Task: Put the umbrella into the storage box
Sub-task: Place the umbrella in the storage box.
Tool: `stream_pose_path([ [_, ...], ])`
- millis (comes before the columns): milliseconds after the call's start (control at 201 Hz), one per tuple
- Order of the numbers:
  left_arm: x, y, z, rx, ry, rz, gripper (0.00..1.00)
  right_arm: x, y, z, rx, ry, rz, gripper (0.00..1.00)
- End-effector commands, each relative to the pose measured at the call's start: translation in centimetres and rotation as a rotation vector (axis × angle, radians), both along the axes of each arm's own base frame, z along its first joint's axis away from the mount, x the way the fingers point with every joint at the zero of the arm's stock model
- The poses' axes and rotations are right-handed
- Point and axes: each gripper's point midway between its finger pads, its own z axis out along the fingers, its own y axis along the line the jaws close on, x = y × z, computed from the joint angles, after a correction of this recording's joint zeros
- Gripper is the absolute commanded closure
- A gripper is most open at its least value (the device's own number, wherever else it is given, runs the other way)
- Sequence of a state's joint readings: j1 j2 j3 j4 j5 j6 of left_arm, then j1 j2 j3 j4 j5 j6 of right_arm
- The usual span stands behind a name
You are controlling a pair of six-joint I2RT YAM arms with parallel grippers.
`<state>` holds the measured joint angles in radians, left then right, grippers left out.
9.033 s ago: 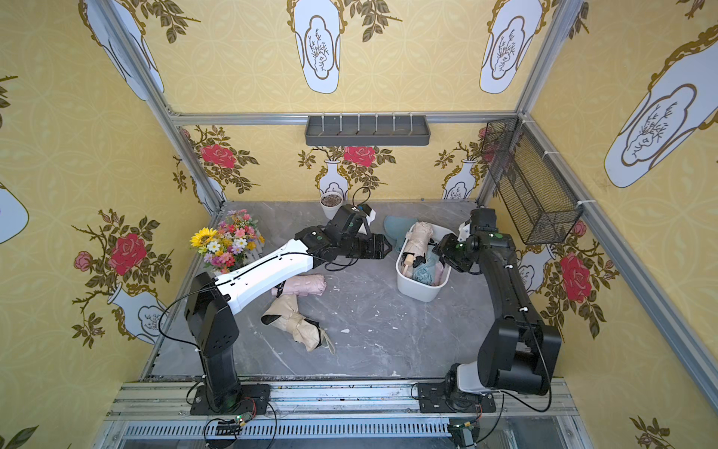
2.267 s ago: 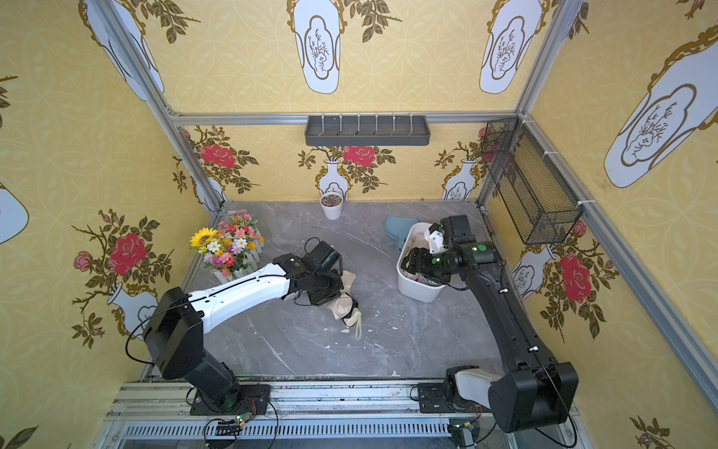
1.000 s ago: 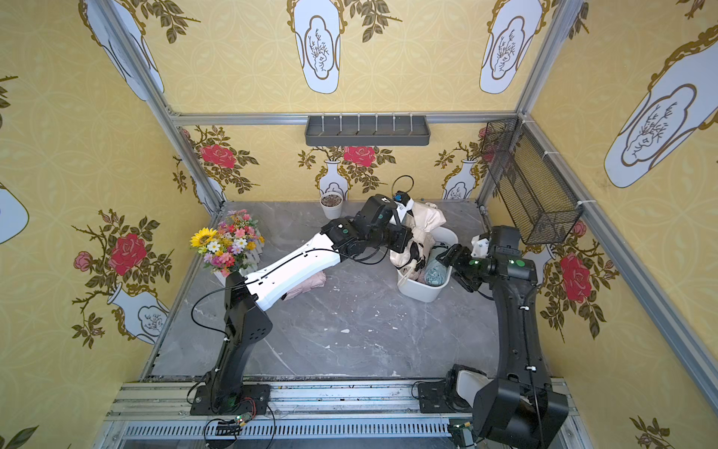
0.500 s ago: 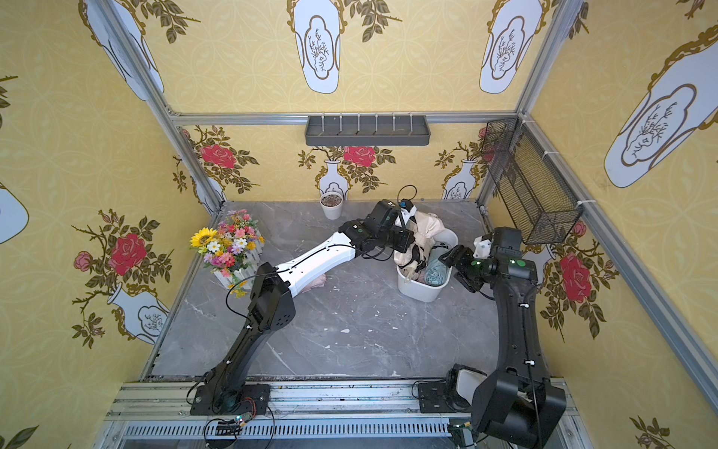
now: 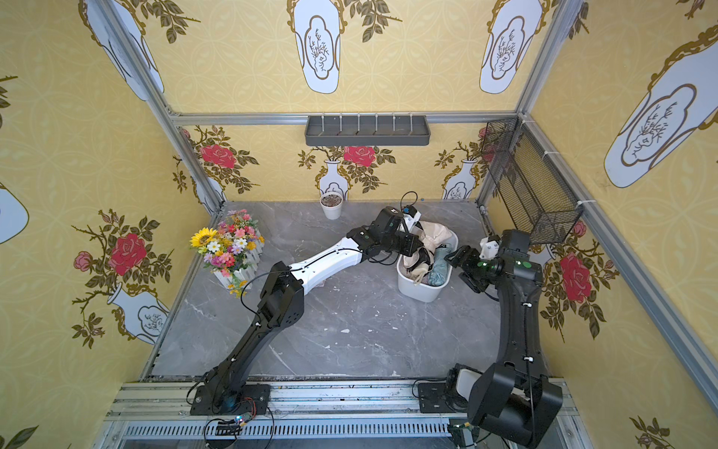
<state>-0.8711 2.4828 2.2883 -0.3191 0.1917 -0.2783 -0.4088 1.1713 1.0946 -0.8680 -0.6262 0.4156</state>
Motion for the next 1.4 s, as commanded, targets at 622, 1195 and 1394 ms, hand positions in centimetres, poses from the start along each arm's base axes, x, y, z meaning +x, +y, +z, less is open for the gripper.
stream_pose_path([
  [622, -0.1, 3.0, 5.0, 0.020, -0.019, 0.081, 0.56, -0.4, 0.4, 0.4, 0.029, -0.026, -0.006, 0.24],
  [1195, -3.7, 13.6, 8.4, 0.119, 0.086, 0.350, 0.37, 1.1, 6.5, 1.3, -0.103, -0.026, 0.271, 0.24],
  [1394, -6.4, 19.3, 5.4, 0.261, 0.101, 0.375, 0.33, 1.7, 8.3, 1.3, -0.104, -0.023, 0.296, 0.24],
])
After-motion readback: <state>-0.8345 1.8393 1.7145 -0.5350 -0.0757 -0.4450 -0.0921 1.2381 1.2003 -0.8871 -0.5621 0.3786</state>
